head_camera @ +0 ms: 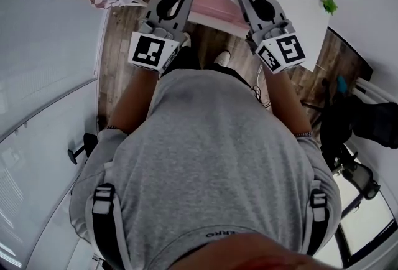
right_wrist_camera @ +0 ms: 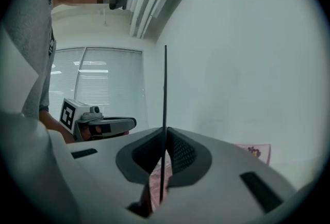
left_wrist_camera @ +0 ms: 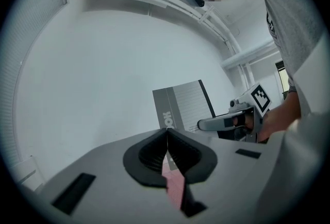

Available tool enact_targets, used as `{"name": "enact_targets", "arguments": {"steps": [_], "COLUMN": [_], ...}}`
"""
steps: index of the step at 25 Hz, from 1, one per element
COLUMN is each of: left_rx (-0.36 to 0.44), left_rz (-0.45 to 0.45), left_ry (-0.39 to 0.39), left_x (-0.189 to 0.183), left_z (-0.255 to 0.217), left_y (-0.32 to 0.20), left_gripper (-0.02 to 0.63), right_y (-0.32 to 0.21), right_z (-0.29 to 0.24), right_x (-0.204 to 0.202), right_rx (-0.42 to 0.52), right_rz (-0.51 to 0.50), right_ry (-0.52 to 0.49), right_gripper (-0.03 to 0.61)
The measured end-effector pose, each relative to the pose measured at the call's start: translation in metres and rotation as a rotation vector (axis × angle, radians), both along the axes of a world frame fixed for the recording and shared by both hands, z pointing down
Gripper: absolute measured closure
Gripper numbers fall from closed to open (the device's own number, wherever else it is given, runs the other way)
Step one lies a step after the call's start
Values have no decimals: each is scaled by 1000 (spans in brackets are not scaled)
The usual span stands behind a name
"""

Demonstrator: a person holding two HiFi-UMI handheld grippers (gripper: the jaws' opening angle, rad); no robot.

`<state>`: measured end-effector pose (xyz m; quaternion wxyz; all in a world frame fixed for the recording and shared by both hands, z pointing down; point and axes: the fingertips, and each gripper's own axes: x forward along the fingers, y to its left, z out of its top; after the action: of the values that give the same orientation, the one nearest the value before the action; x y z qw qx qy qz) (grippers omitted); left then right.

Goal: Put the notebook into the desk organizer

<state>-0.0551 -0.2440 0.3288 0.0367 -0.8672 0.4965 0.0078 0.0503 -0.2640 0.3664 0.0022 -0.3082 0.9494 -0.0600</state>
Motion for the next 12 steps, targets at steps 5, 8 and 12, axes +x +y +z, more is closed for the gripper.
{"name": "enact_targets", "arguments": {"steps": [5,8,12], "left_rx": [-10,-8,-14], "left_rz": [51,85,129], "left_ry": [1,16,50], "left_x": [-9,-14,-19], "left_z": [6,4,3], "left_y": [-21,-38,-60], "left_gripper": [594,594,594], "right_y": [-15,-30,-46], "right_z": [10,12,15], "right_x": [-12,-16,-23], "right_rx": [-101,-130,-185], "right_rz": [10,44,54], "right_ry": [-31,-22,-14], "right_gripper": [563,563,563]}}
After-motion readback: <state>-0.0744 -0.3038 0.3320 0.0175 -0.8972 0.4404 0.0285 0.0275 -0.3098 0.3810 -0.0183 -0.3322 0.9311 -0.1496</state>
